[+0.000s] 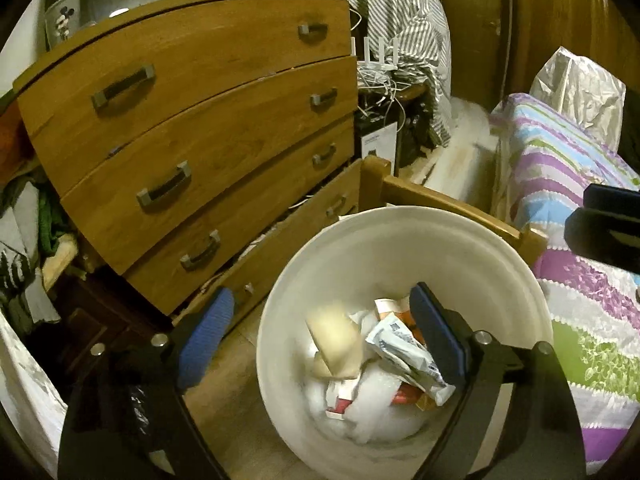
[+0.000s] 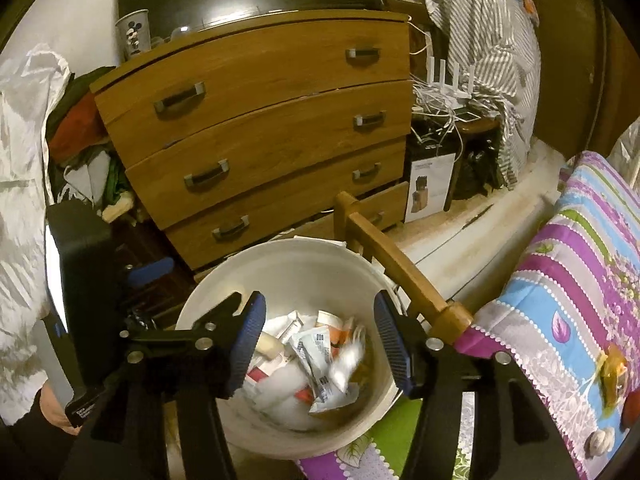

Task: Collect trash
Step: 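Move both tools back to the bedspread toward the remaining trash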

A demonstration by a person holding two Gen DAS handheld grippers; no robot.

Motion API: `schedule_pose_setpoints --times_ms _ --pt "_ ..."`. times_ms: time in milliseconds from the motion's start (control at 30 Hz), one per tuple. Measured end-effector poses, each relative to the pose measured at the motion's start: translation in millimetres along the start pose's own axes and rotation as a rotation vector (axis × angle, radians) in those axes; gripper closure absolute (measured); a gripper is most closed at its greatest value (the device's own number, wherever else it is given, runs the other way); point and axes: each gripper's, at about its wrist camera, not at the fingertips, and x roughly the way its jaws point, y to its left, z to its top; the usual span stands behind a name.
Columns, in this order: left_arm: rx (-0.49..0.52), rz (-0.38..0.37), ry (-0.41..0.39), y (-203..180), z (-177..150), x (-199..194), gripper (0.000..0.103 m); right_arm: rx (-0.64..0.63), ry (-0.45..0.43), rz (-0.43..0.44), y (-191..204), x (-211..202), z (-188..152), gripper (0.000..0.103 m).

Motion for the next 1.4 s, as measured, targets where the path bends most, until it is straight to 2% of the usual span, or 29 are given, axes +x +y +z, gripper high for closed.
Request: schedule_pose_setpoints --times_ms 433,567,667,733,833,1000,1067,1233,1333,1400 --pt "0.001 0.004 -0.013 -2 4 -4 0.017 0.032 -0.025 -0.01 -15 -7 -12 0.045" --pt "-0.011 -0.026 -0.04 -2 2 -12 0.017 0.054 -0.111 -0.057 -23 -28 -25 0.045" --pt "-0.05 -0.036 -0.081 -6 0 -26 0.017 0.065 -0.216 -0.144 -31 -52 -46 0.042" --pt "-0.082 -0.034 -0.113 -11 -2 -36 0.017 0.076 -0.291 -0.221 -38 -69 -64 0.039" --pt "-0.113 -0.042 -0.19 -30 -7 -60 0.017 0.091 -0.403 -0.348 -52 -99 -98 0.029" --pt "-0.072 -0.1 -0.284 -79 -11 -95 0.012 0.152 -0.525 -0.584 -99 -156 -169 0.015" --pt "-0.032 -0.155 -0.304 -110 -14 -108 0.01 0.173 -0.521 -0.658 -122 -174 -195 0.008" --pt "0.12 -0.283 -0.31 -192 -26 -119 0.007 0.303 -0.417 -0.824 -200 -224 -271 0.007" --pt "0.238 -0.372 -0.281 -247 -37 -111 0.007 0.472 -0.345 -0.868 -263 -258 -326 0.007" --pt "0.304 -0.427 -0.235 -283 -43 -100 0.007 0.602 -0.329 -0.84 -305 -278 -366 0.007"
